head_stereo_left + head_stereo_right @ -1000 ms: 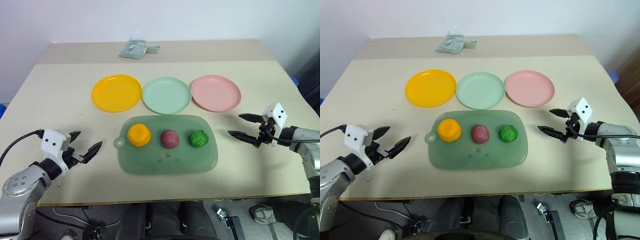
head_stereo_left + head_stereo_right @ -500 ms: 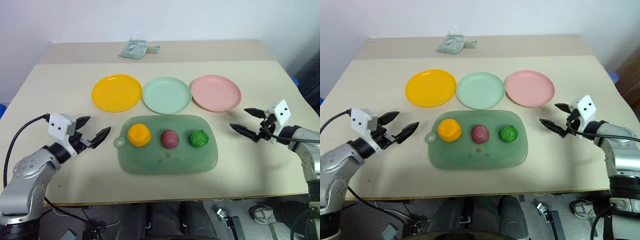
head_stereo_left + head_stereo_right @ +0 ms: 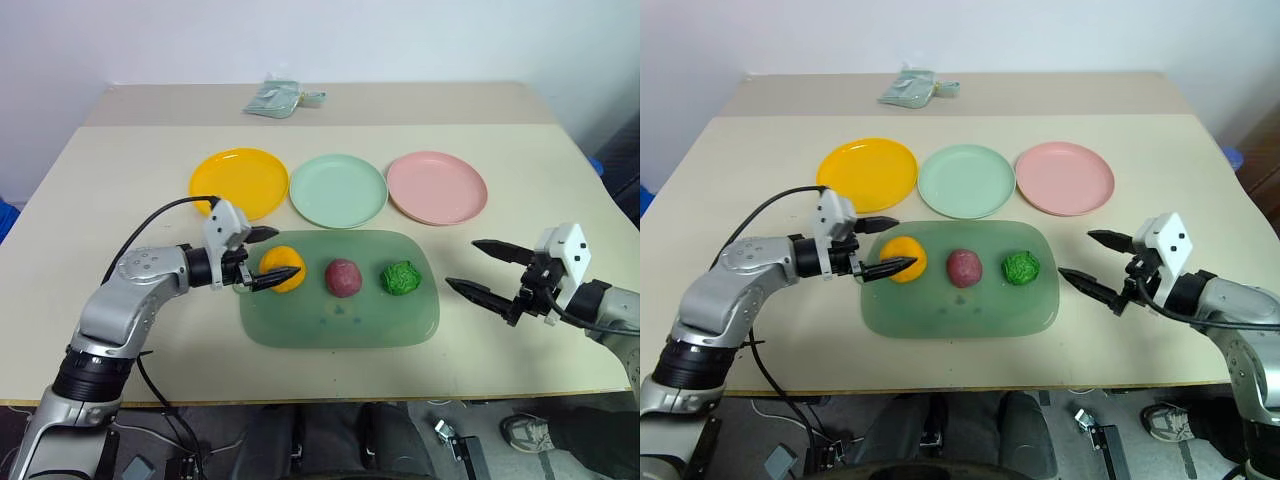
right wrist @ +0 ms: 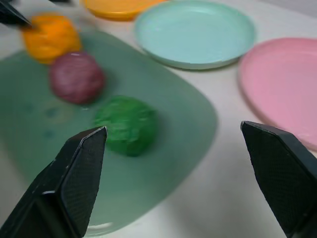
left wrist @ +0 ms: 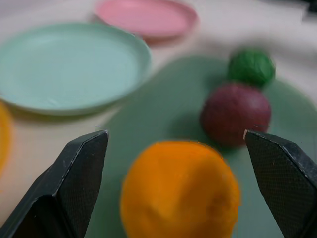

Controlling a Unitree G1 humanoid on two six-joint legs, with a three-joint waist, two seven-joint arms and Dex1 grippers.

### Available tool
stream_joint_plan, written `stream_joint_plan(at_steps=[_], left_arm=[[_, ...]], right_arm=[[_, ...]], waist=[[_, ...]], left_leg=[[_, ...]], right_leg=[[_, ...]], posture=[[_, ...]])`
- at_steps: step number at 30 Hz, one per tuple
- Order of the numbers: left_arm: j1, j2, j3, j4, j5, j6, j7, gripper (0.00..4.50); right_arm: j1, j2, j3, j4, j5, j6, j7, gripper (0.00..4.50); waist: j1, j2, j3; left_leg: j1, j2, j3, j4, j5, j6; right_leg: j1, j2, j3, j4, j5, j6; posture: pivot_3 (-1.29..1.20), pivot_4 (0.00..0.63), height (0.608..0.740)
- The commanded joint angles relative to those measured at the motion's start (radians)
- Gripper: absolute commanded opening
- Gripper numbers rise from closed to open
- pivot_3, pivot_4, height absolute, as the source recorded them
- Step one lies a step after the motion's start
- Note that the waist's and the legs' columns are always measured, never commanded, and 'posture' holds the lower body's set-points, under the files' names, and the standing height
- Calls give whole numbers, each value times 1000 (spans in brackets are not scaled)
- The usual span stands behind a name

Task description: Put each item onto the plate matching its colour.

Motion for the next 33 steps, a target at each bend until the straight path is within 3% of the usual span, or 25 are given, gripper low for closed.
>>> stream_joint_plan(at_steps=[1,2,4,6,12,15,19,21,22,27,33], left_arm=[[-38,5,-34,46,68,-40,-17,4500],[-42,6,-41,61,86,-49,-15,3984],[-43,4,-46,78,106,-67,-14,3403],[-42,-11,-24,80,98,-71,-2,3226],[-156,-130,139,216,110,-119,234,3226],[-323,-174,154,477,224,-129,456,3226],[-476,-228,205,747,241,-155,575,3226],[-516,-230,207,845,262,-170,597,4278],[-526,-230,209,870,264,-180,593,4456],[-530,-206,209,879,275,-256,557,4456],[-374,-128,248,602,227,-318,434,4456]], right_arm=[[20,13,-20,-57,15,-14,-14,4418],[24,19,-16,-57,11,-21,-17,4500],[30,31,-4,-55,7,-34,-19,4500],[30,40,9,-49,1,-49,-17,4500],[-10,62,63,6,-35,-103,-14,4500],[-44,75,101,34,-52,-125,-15,4500],[-76,90,128,54,-61,-142,-14,4500],[-88,94,139,56,-67,-144,-17,4500],[-98,99,143,55,-63,-138,-22,4500],[-131,103,181,-6,-40,-75,-52,4500],[-215,131,336,-104,-99,-32,-115,4500]], waist=[[0,0,0],[2,-1,0],[3,0,0],[2,0,0],[5,-2,1],[8,-3,1],[4,-3,1],[1,-3,1],[0,-4,2],[1,-5,3],[-5,-5,2]], left_leg=[[0,0,0,0,0,0],[0,0,0,1,0,0],[0,0,0,1,0,1],[0,0,0,2,-1,1],[-1,0,-1,2,-1,1],[-1,-1,-1,3,-1,2],[-1,-2,-1,3,-1,3],[-2,-2,0,2,-2,4],[-2,-3,0,2,-2,4],[-2,-2,0,2,-1,3],[-2,-1,0,2,-1,2]], right_leg=[[0,0,0,0,0,0],[0,0,0,0,0,0],[1,0,0,0,0,0],[1,0,0,0,0,0],[1,0,0,1,0,0],[1,0,-1,1,0,1],[2,0,-1,1,-1,3],[1,0,-1,2,-1,3],[1,0,-1,1,-1,3],[1,0,-1,1,-1,4],[0,-1,-1,1,-1,4]], posture=[[0,150,740],[0,150,740],[0,150,740],[0,150,740],[0,150,740],[0,150,740],[0,150,740],[0,150,740],[0,150,740],[0,150,740],[0,150,740]])
